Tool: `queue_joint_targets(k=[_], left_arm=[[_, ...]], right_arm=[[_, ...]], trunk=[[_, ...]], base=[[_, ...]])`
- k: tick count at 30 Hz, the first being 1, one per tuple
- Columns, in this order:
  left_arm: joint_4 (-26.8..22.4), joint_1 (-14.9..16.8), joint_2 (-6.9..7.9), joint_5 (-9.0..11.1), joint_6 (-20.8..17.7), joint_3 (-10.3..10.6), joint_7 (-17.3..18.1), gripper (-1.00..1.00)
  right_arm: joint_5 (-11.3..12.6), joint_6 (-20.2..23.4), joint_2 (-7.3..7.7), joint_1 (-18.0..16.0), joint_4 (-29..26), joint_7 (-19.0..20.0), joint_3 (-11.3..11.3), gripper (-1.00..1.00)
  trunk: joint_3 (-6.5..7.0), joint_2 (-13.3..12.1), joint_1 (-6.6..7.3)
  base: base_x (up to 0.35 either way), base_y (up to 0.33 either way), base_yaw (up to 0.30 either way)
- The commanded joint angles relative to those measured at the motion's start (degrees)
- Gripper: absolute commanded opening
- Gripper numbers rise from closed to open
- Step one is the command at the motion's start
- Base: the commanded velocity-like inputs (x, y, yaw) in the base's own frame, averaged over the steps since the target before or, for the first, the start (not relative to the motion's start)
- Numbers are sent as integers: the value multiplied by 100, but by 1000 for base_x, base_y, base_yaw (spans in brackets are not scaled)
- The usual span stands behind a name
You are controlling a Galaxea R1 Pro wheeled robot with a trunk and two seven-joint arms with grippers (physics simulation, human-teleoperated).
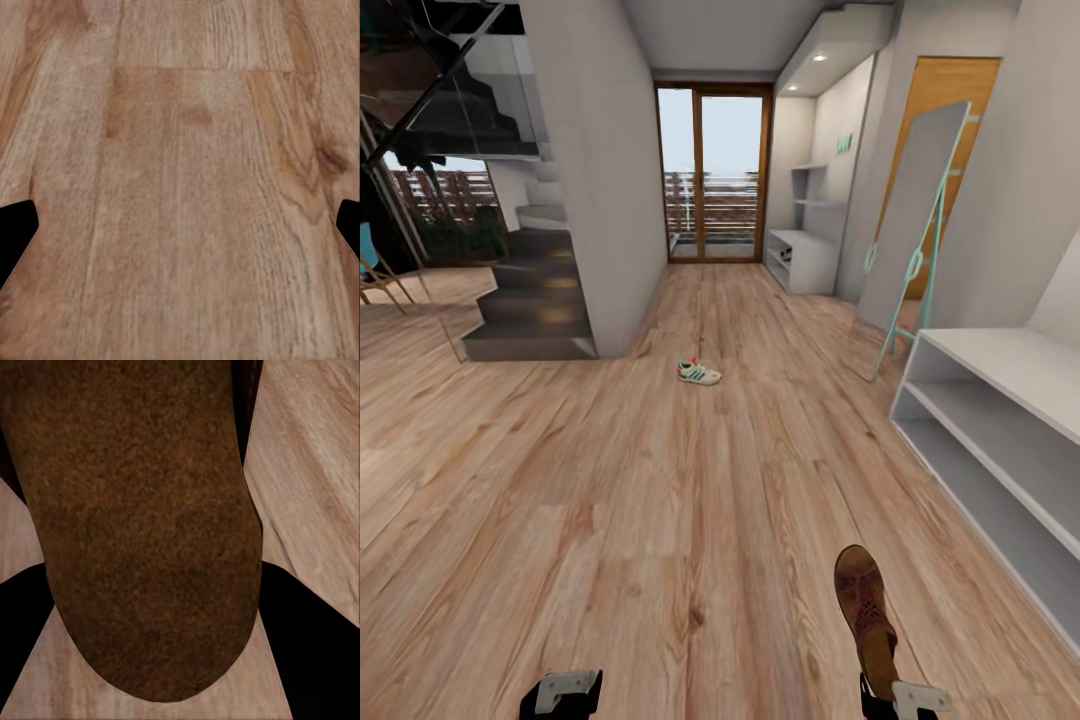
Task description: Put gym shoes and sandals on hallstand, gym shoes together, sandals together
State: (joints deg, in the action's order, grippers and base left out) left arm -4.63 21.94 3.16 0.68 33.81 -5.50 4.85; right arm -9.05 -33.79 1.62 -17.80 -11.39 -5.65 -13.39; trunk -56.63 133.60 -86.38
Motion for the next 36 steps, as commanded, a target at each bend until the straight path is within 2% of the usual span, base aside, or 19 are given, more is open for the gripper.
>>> queue_joint_targets(k=[1,36], left_arm=[[6,2,0,7,12,-43,51,100],[1,-58,0,11,12,-42,51,100]], right_arm=[[-62,-13,-2,-4,3,-42,-15,-100],[-54,-21,5,-4,5,-42,-15,-100]], trunk=[[-5,2,-2],[-5,2,-2]], base=[[340,0,0],[340,0,0]])
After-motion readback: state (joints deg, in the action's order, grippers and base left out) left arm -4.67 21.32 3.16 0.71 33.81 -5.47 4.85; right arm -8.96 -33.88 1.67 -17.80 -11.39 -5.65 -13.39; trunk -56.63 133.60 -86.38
